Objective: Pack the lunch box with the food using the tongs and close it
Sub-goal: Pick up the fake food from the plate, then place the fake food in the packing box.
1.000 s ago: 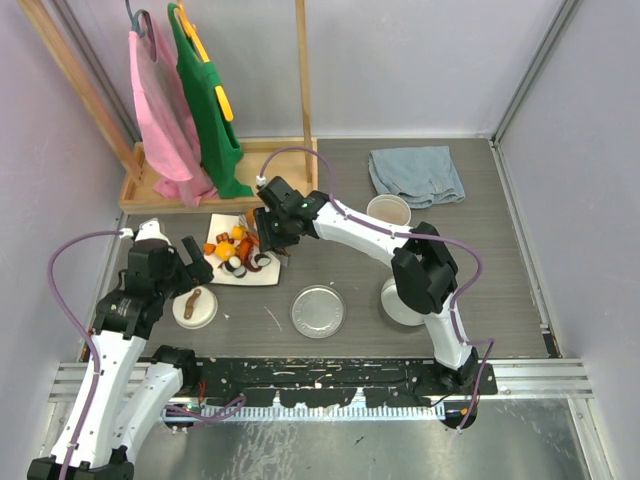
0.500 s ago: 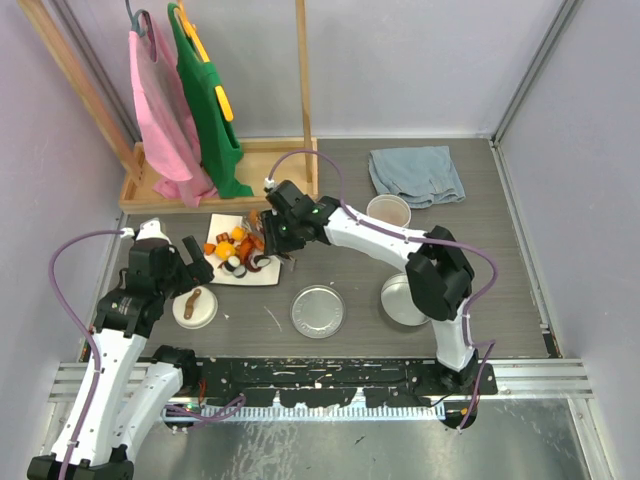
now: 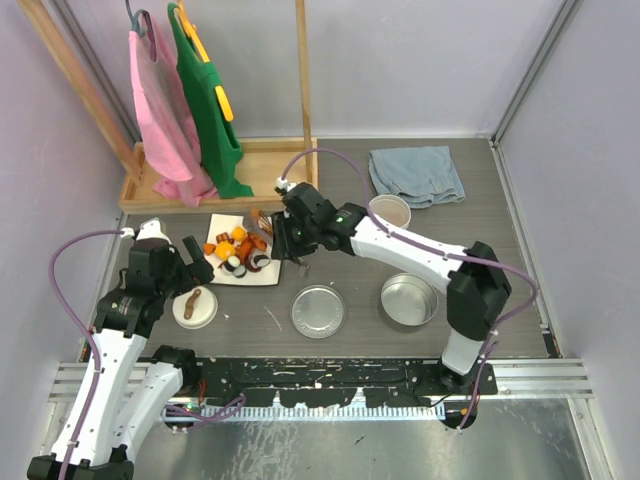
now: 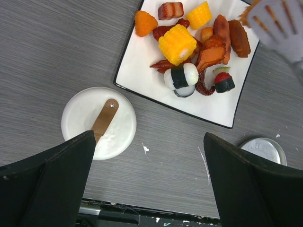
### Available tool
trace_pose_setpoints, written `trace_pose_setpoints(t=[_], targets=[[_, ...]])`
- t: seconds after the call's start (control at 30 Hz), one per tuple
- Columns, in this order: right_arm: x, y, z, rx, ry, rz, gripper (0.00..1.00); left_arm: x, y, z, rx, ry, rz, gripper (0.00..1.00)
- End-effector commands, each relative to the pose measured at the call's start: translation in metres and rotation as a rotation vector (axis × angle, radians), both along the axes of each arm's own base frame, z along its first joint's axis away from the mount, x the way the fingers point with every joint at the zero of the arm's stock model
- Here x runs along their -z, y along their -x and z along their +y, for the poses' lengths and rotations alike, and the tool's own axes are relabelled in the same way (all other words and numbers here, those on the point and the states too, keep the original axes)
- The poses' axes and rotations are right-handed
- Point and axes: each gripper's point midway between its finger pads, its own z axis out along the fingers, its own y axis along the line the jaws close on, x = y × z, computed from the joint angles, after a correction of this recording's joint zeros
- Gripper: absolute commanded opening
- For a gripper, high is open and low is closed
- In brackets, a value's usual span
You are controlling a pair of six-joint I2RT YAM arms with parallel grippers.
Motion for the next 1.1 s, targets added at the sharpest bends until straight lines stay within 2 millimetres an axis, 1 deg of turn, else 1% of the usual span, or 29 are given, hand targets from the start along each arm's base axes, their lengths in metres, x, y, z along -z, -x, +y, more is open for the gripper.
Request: trace_pose_setpoints(t=[0.0, 0.1, 0.23, 0.33, 0.37, 0.5, 0.63, 0.73, 0.8, 0.9, 0.97, 1.07], targets=[[-0.087, -0.006, -0.015, 0.028, -0.124, -0.211, 0.3, -0.019, -0.011, -0.004, 0.005, 0.021, -0.068, 0.98], [-0.108, -0.006, -0.035, 0.058, -0.111, -0.279, 0.3, -0.019, -0.011, -0.004, 0.004, 0.021, -0.068, 0.98], [-0.123, -0.005, -0.067, 0.104, -0.046, -0.333, 0.3, -0.017, -0.006, -0.001, -0.004, 0.012, -0.047, 0.98], [-0.131, -0.002, -0.096, 0.136, 0.024, -0.378, 0.31, -0.02, -0.006, -0.001, -0.007, 0.015, -0.068, 0.98], [-0.134, -0.003, -0.11, 0.17, 0.065, -0.401, 0.31, -0.02, -0.005, -0.001, -0.007, 0.016, -0.072, 0.98], [-0.14, 0.006, -0.163, 0.241, 0.205, -0.447, 0.31, -0.021, -0.005, -0.001, -0.007, 0.017, -0.076, 0.98], [-0.142, 0.017, -0.208, 0.298, 0.318, -0.474, 0.31, -0.02, -0.006, -0.002, -0.004, 0.018, -0.07, 0.98], [-0.144, 0.025, -0.237, 0.355, 0.388, -0.486, 0.31, -0.02, -0.006, -0.003, 0.0, 0.02, -0.067, 0.98], [-0.141, 0.031, -0.251, 0.374, 0.424, -0.477, 0.31, -0.019, -0.006, -0.003, 0.001, 0.022, -0.064, 0.98], [-0.13, 0.038, -0.265, 0.393, 0.476, -0.454, 0.31, -0.018, -0.006, -0.004, 0.005, 0.023, -0.062, 0.98], [-0.122, 0.041, -0.271, 0.396, 0.505, -0.439, 0.32, -0.018, -0.006, -0.004, 0.006, 0.024, -0.058, 0.98], [-0.109, 0.044, -0.274, 0.385, 0.541, -0.415, 0.31, -0.018, -0.007, -0.004, 0.006, 0.024, -0.059, 0.98]])
